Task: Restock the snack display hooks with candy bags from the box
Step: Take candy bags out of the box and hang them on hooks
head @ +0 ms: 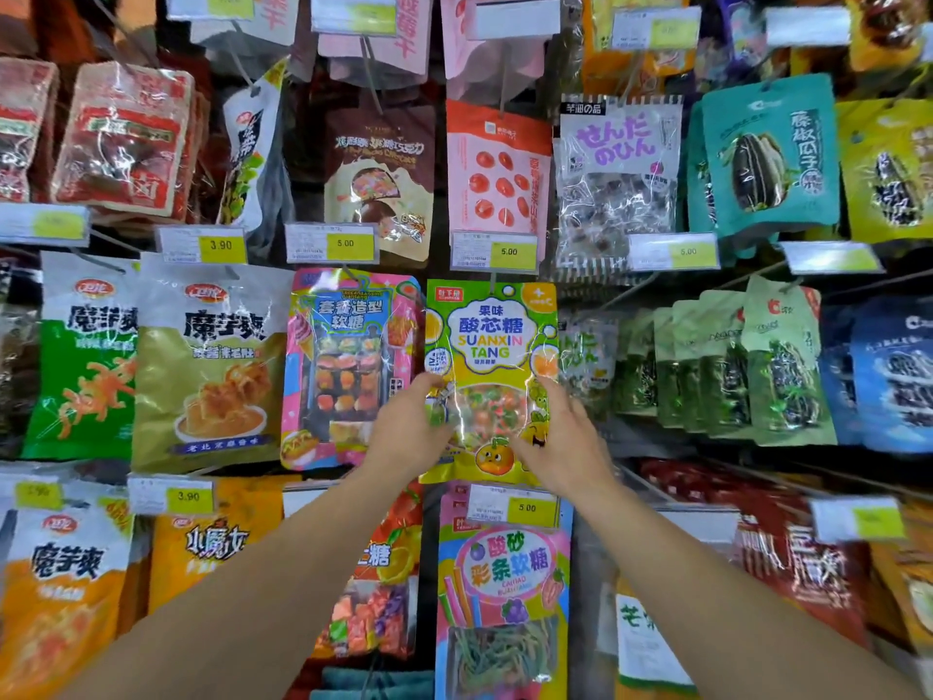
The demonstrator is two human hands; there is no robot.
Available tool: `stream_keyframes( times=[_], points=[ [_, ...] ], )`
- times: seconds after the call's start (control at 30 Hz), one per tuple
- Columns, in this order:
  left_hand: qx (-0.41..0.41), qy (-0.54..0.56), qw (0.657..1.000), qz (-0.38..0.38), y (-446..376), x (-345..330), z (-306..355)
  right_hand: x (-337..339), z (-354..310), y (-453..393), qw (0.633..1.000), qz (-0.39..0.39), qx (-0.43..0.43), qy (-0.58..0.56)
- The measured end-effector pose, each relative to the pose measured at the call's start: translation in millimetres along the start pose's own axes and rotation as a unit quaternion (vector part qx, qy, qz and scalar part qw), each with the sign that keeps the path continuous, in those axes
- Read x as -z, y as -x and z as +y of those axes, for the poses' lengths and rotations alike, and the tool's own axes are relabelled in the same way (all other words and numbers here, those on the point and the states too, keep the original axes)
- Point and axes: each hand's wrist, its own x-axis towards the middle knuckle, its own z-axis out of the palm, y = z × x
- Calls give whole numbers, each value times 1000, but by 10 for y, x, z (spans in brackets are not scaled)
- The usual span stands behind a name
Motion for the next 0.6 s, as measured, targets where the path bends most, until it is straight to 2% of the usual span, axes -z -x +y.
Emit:
stream_keyframes(
  times=[0.13, 0.23, 0.5, 0.6],
  points=[
    [11, -12, 996, -84, 8, 16, 5, -13, -54, 11, 998, -21, -34, 39],
    [-2, 2, 993, -114, 59, 59, -16, -5, -106, 44, 996, -37, -51, 55],
    [-40, 40, 995, -80, 380, 402, -119, 55, -363, 553, 991, -15, -65, 114],
    [-34, 56, 994, -91, 618, 537, -227, 26, -528, 902, 989, -10, -69, 131]
  ],
)
